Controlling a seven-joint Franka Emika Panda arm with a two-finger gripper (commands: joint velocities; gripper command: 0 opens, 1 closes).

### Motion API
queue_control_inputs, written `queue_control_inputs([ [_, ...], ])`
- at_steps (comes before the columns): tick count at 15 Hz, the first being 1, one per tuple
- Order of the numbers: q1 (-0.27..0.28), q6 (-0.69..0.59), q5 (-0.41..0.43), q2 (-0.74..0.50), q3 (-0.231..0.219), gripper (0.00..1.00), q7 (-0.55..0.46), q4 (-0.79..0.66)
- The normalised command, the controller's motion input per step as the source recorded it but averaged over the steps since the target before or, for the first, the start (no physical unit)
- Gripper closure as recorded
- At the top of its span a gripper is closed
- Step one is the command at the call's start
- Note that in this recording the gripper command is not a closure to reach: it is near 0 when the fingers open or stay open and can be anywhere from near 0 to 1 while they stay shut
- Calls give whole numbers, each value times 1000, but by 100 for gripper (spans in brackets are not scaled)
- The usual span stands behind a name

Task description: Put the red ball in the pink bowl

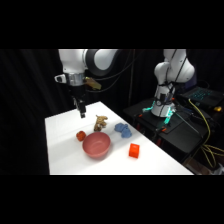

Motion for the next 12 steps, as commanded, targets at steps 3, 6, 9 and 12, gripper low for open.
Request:
queue_control_inputs([
  [3,-73,146,69,458,-5,0,-129,498],
  [6,-73,96,67,363,-5,0,-103,429],
  [9,-63,69,70,300,-7,0,-72,330],
  [12,-62,56,119,246,24,0,-59,209],
])
